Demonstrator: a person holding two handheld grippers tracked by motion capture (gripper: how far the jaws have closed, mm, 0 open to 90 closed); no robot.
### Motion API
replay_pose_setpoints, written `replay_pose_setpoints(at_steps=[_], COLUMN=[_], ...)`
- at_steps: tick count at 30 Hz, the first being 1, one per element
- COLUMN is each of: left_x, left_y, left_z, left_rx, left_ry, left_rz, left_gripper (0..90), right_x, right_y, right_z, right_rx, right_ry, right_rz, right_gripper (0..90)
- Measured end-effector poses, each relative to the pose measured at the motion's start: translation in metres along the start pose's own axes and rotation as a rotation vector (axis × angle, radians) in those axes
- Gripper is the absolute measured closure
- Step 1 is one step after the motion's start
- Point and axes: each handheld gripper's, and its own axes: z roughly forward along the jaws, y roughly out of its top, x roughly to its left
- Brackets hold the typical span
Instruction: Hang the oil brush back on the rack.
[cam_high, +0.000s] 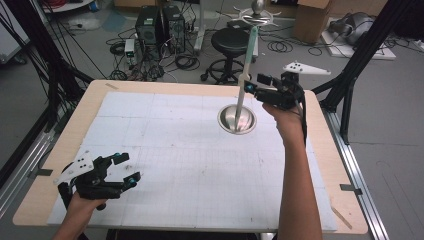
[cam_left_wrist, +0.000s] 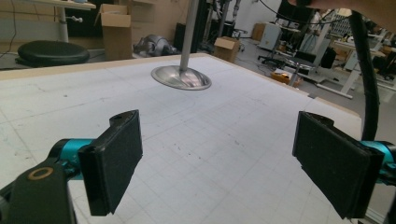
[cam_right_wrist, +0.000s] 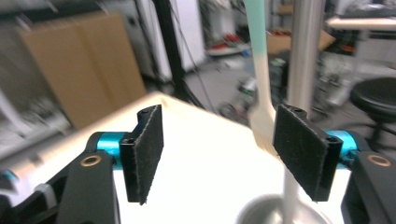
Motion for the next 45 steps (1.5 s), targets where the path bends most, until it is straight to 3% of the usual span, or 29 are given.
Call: replay_pose_setpoints(at_steps=[3,7,13,18,22,25,27,30,37,45], left_x=[0.001,0.001,0.001,0.002,0.002,0.002,0.002,0.002,0.000,-0.002], left_y=[-0.001,-0.002,-0.001,-0.001,-0.001,-0.001,-0.001,-0.001,-0.001,-0.002], left_z=[-0.002,-0.002,-0.002,-0.002,-0.002,-0.002,-0.002,-0.002,-0.004,-0.004], left_rx=[-0.004,-0.006,-0.023,-0.030,-0.033,-0.034,-0.036,-0.040,-0.038,-0.042], left_ry=[0.011,0.012,0.020,0.032,0.047,0.051,0.051,0.051,0.047,0.041], left_rz=[-0.006,-0.009,-0.021,-0.023,-0.023,-0.021,-0.019,-0.020,-0.010,-0.005], left_gripper=[16.3,16.3,16.3,16.3,16.3,16.3,16.3,16.3,16.3,16.3], right_x=[0.007,0.016,0.032,0.047,0.055,0.059,0.060,0.061,0.067,0.071], right_y=[-0.013,-0.031,-0.067,-0.104,-0.138,-0.158,-0.168,-0.176,-0.187,-0.190], right_z=[-0.007,-0.018,-0.039,-0.059,-0.077,-0.090,-0.098,-0.109,-0.128,-0.134], right_rx=[0.051,0.057,0.036,-0.006,-0.042,-0.049,-0.034,-0.009,-0.017,-0.017], right_ry=[-0.063,-0.092,-0.100,-0.112,-0.112,-0.149,-0.160,-0.176,-0.193,-0.199], right_rz=[-0.055,-0.090,-0.091,-0.091,-0.078,-0.093,-0.077,-0.068,-0.046,-0.051], right_gripper=[31.9,29.9,29.1,20.2,18.2,18.2,18.2,18.2,18.2,18.2])
